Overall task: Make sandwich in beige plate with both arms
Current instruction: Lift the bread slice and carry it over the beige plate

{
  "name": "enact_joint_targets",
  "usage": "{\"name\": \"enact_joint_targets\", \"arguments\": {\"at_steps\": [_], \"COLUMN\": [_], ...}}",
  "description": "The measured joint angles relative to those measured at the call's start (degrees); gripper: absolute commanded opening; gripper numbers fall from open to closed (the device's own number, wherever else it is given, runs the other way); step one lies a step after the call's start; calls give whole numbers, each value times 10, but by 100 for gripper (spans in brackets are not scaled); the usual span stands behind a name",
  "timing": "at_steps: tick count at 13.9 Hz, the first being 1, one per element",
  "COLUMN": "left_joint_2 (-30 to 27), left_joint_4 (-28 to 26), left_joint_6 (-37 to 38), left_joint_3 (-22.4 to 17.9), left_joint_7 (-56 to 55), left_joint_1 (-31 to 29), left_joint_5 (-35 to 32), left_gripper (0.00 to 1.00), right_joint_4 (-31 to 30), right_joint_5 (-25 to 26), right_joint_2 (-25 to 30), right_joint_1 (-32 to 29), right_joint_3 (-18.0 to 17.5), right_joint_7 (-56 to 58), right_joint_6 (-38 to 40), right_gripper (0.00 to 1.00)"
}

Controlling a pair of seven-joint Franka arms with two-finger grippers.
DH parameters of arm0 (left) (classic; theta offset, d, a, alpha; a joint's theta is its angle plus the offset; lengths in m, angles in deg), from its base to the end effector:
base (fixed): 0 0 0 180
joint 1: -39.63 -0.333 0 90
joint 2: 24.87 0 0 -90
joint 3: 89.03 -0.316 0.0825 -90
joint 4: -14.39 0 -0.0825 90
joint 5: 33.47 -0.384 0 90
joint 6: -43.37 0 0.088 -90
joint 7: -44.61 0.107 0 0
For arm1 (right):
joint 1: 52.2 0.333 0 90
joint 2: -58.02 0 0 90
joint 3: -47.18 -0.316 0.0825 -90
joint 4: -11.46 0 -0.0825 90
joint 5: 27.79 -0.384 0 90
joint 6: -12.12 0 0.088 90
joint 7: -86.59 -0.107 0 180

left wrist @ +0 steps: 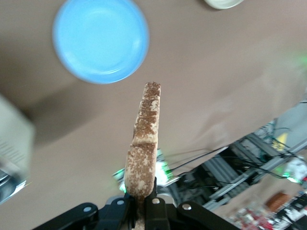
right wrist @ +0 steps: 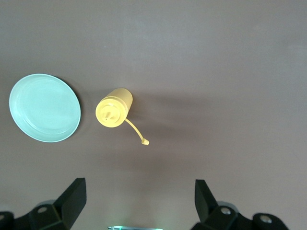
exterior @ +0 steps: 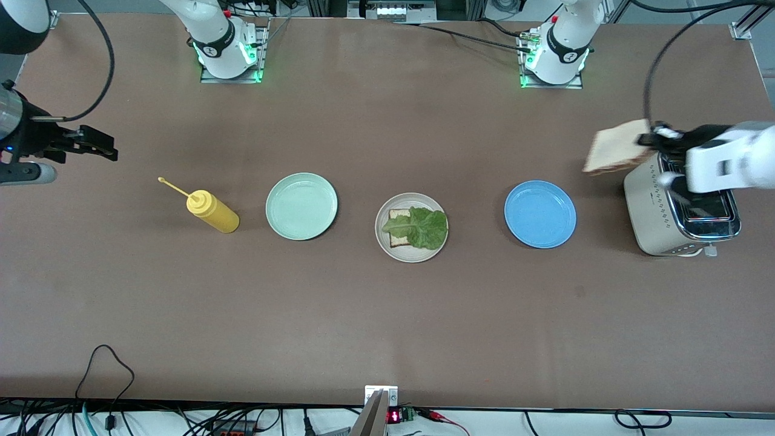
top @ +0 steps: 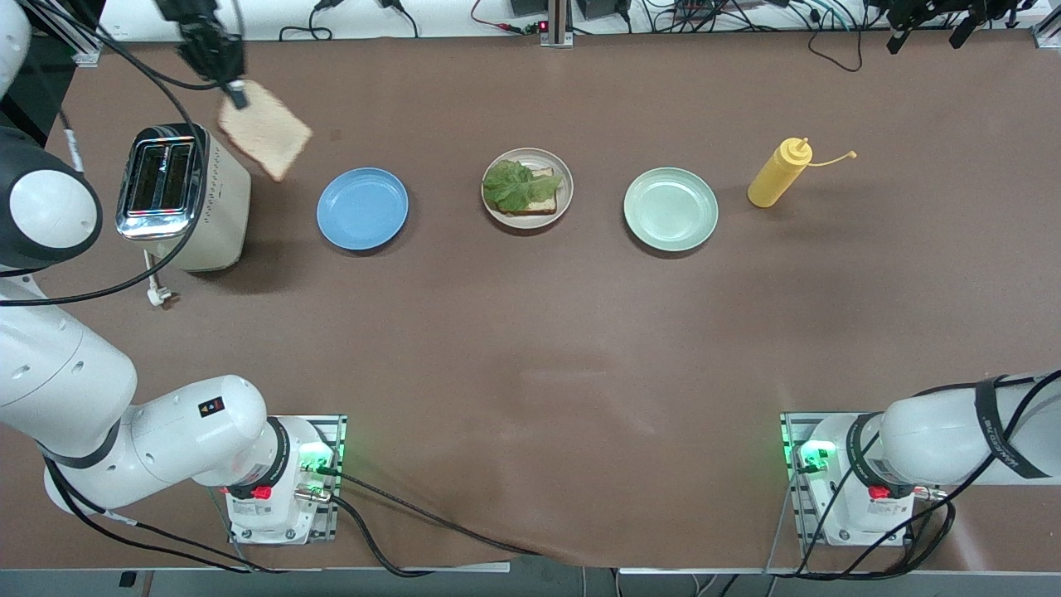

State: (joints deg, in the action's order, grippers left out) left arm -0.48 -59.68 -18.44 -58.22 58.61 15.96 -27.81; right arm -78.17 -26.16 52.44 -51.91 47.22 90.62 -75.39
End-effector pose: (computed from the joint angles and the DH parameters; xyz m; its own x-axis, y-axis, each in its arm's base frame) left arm 0.5957 -0.0267 0.5056 0.7756 -0.4544 -0.4381 -0.2667 -0.8650 0.4251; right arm 0.5756 -0.0006 0.5690 0.9880 0.0733 -0.1356 0.0766 -0.9969 0.0189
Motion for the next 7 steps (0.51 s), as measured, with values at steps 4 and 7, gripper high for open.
{"name": "enact_joint_targets", "arguments": {"at_steps": [4, 7], "left_joint_2": [87, 103], "left_joint_4": [-18, -67], "left_joint_6": [-103, -186], "left_joint_3": [1, 3], "left_joint_7": [-57, -82], "left_joint_1": [33, 50], "left_joint_5": [46, 106], "left_gripper": [0, 0], "right_joint_4": [-1, -1], "right_joint_5": [1, 1], "right_joint_2": [-3, -3], "right_joint_1": [0, 0], "right_joint_3": [8, 8], "right_joint_7": [1, 1], "right_joint_6": [-9, -13], "right_gripper": [100, 100]}}
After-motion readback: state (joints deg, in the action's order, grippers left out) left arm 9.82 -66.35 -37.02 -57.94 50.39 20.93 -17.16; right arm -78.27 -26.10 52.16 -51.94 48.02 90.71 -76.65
